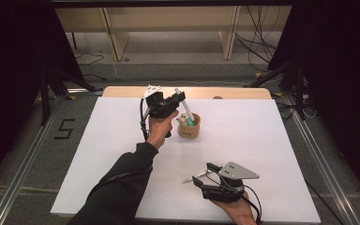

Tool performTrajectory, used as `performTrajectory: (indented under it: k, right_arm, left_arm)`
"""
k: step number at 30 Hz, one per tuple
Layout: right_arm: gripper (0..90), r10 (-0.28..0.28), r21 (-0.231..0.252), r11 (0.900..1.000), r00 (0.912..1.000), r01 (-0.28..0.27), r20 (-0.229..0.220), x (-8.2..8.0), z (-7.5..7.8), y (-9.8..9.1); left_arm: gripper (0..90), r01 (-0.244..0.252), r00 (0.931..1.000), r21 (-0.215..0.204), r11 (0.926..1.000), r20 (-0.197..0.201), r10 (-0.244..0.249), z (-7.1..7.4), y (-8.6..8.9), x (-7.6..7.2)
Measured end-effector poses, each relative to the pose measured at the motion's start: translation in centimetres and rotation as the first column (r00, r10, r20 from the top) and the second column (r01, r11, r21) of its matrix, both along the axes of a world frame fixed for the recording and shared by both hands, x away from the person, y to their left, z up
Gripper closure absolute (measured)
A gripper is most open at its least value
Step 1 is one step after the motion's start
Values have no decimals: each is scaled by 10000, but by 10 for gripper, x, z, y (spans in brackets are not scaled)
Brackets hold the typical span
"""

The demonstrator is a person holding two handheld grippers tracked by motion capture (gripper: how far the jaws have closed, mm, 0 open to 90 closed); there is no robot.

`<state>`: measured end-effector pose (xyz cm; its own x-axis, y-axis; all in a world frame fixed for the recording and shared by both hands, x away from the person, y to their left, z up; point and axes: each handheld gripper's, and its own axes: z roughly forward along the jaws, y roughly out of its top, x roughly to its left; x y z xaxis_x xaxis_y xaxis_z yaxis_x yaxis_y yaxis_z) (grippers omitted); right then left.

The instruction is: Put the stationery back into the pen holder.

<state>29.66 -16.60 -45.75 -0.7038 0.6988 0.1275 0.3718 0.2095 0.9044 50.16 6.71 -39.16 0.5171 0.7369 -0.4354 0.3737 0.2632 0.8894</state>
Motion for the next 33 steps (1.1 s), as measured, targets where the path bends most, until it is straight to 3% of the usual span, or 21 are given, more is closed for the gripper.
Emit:
performTrajectory:
  k: [12, 21, 33]
  right_arm:
    - [300, 92, 32, 10000, 10000, -92, -8, 1, -1, 0]
    - [301, 118, 20, 9999, 9999, -118, -9, 0, -1, 0]
    - [301, 161, -29, 9999, 9999, -161, -13, 0, -1, 0]
  left_arm:
    - [772, -39, 10000, 299, 9995, -40, 40, -4, -11, 7]
    - [772, 9, 10000, 830, 9965, -21, -7, -6, -18, 9]
    - [771, 44, 9998, 1225, 9925, -177, -22, -10, -24, 11]
